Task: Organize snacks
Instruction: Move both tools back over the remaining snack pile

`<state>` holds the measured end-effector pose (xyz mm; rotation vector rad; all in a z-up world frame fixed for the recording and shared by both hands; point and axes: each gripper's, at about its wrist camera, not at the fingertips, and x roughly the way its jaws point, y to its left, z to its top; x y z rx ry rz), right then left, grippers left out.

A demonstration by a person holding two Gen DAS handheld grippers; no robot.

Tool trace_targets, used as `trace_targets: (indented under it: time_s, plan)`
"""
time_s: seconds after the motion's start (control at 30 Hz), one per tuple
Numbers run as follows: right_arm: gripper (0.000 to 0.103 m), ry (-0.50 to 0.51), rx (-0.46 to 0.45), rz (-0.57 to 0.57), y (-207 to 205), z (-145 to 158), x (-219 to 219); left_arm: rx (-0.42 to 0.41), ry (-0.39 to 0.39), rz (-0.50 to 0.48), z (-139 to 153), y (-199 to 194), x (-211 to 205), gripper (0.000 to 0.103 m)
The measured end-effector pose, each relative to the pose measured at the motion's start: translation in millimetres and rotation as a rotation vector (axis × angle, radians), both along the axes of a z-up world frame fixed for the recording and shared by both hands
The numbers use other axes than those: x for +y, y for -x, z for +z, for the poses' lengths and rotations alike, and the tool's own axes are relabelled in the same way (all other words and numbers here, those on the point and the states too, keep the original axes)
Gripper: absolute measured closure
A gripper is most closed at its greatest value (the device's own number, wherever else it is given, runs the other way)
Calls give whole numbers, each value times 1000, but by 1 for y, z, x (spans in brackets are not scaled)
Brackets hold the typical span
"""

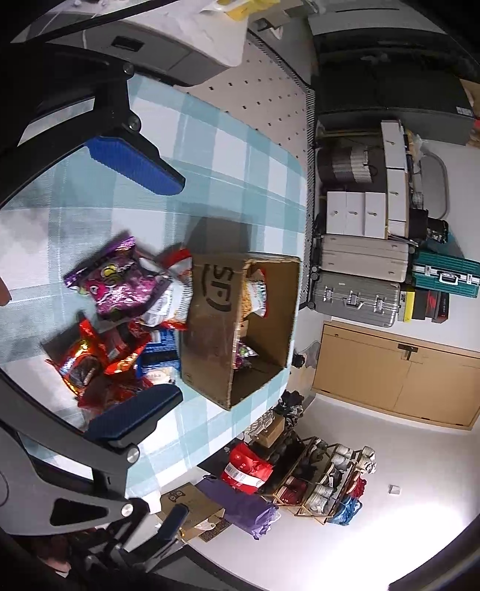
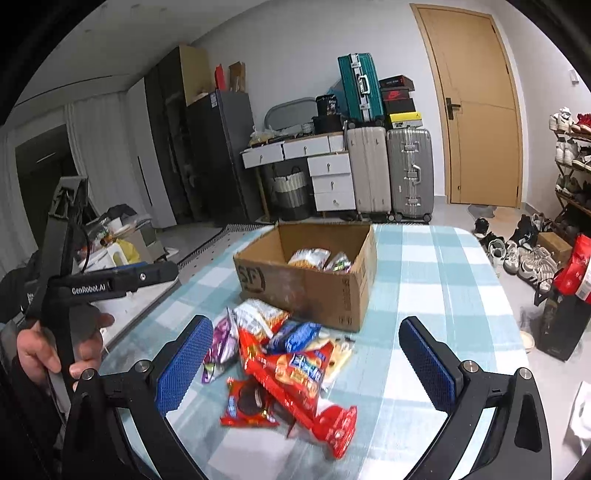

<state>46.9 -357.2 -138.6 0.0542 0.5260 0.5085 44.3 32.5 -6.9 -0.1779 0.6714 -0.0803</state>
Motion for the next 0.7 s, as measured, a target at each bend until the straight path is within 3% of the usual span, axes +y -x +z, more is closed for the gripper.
trace_targets:
  time_s: [0.7]
  plan:
    - [1, -11, 164, 40, -27, -75, 24, 111, 3, -22, -78, -12, -6, 1]
